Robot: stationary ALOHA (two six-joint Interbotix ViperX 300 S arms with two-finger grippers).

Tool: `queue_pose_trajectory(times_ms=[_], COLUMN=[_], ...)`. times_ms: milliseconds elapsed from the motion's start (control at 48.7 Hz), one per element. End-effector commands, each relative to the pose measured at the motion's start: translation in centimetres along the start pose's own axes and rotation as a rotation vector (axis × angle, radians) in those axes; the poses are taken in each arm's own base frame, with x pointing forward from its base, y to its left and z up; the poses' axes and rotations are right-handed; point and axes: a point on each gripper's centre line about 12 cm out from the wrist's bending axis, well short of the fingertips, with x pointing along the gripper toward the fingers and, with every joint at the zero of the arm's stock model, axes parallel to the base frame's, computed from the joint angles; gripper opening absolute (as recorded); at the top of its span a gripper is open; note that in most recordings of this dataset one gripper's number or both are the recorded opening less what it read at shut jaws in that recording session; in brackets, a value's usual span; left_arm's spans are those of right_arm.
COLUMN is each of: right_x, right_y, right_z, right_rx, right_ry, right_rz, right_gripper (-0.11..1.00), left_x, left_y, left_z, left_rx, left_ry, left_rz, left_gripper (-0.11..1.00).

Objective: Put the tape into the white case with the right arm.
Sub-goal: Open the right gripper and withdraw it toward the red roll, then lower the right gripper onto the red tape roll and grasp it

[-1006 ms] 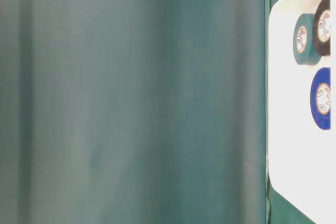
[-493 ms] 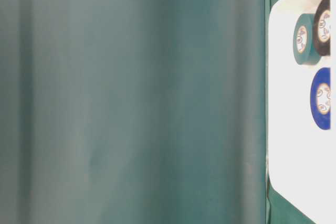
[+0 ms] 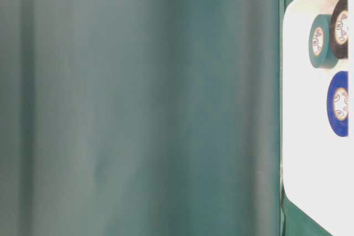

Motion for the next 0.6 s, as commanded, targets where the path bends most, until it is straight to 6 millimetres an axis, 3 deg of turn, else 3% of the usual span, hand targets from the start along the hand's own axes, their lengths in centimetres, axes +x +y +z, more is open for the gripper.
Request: queue_pose_trajectory(times_ms=[0,575], right_x=[1.0,9.5], right_y=[0.5,2.4], right_z=[2.0,7.5], right_rx=[-0.03,-0.093], right_ry=[-0.029,0.016], right_rz=[0.024,0.088], right_gripper=[0.65,0.65], left_x=[0.1,0.1], left_y=[0.0,0.0], left_z=[0.5,0.5], left_rx=[-0.002,-0.002], left_ry=[-0.014,-0.014], left_rz=[0.003,0.003], left_gripper=[0.0,0.0])
